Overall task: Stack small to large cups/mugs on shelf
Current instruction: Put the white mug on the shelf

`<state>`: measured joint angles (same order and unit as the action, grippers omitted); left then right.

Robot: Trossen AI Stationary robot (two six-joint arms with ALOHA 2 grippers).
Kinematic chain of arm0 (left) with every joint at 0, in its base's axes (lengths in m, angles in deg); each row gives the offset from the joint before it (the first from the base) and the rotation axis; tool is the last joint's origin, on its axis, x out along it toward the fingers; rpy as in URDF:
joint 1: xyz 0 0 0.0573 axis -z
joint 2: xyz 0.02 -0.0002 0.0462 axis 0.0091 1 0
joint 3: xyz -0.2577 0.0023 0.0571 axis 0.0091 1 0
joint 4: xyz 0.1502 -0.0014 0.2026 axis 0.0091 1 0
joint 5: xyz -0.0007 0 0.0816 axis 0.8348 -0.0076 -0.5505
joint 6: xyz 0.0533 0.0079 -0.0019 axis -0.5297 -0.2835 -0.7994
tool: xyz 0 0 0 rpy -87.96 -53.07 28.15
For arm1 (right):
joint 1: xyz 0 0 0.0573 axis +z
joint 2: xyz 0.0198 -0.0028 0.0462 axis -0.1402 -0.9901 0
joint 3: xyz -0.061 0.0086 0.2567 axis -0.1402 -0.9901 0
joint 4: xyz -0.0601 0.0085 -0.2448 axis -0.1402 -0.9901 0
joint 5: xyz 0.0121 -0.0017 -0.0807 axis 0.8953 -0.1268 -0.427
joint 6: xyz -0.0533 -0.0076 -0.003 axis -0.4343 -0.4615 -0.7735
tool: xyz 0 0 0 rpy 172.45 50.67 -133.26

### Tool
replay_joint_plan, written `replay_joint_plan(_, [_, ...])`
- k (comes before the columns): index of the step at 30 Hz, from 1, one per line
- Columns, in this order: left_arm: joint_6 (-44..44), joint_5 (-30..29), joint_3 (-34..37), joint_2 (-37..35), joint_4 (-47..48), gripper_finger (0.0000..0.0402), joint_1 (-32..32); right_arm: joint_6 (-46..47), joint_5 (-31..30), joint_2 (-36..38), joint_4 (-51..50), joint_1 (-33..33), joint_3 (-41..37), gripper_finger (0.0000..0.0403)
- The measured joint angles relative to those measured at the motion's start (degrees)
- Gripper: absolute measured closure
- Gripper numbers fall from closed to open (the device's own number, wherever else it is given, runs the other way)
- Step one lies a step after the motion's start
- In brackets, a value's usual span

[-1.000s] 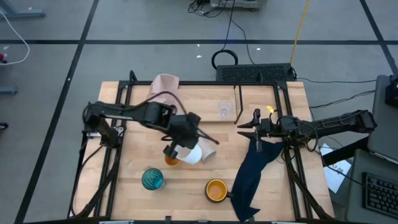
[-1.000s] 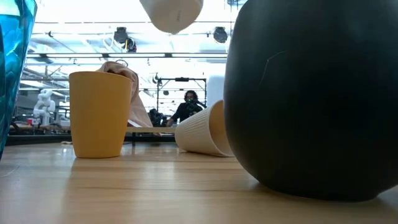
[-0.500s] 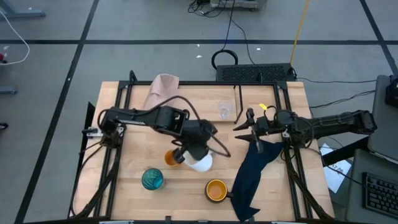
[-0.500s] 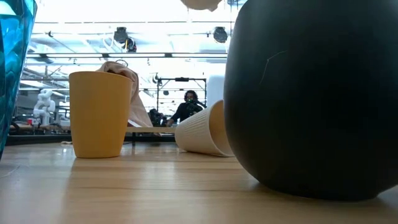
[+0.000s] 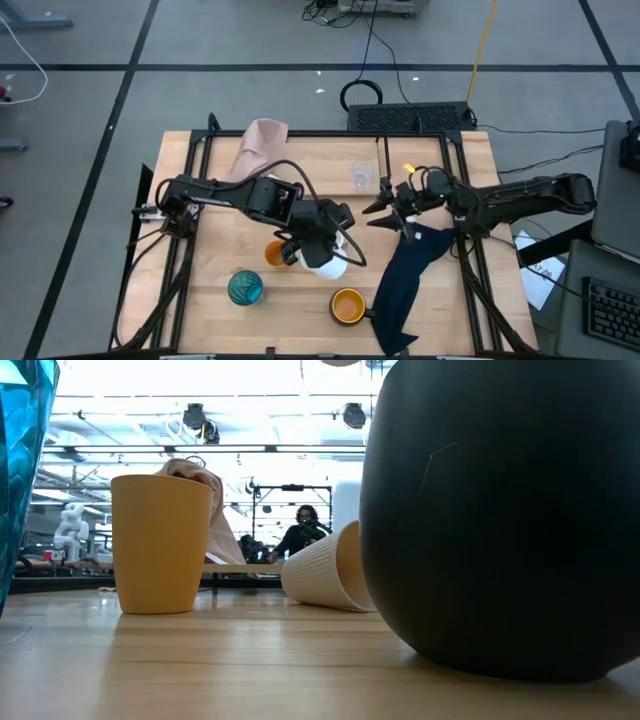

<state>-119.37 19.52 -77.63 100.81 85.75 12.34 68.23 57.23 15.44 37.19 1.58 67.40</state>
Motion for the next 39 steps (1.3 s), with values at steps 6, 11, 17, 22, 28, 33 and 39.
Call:
replay_joint_plan(6, [0.3,-1.0,0.0,0.0,0.1,0.0399,0.1,-0.7,4.0,-7.0,-3.5,0.6,7.5,0.0215])
replay_joint_plan(11, [1.6,-1.5,0.0,0.0,0.9,0.0399,0.0,-2.6,4.2,-10.1,-6.2,0.6,11.2,0.0160])
replay_joint_plan(17, [1.7,-1.4,0.0,0.0,1.4,0.0399,0.0,-3.3,4.3,-11.8,-3.7,0.6,11.7,0.0132])
replay_joint_plan(22, [1.3,-1.4,0.0,0.0,1.3,0.0399,0.0,-3.4,5.3,-13.1,-2.6,0.6,11.7,0.0136])
replay_joint_plan(28, [0.4,-1.3,0.0,0.0,1.1,0.0399,0.0,-2.5,13.1,-13.0,1.8,0.5,11.7,0.0139])
replay_joint_plan(33, [-1.1,-1.3,0.0,0.0,0.3,0.0399,0.0,-2.0,13.3,-13.0,3.2,0.0,11.7,0.0139])
replay_joint_plan(39, [-2.6,-1.3,0.0,0.0,-0.4,0.0399,0.0,-1.9,13.3,-14.6,3.6,-1.7,11.6,0.0140])
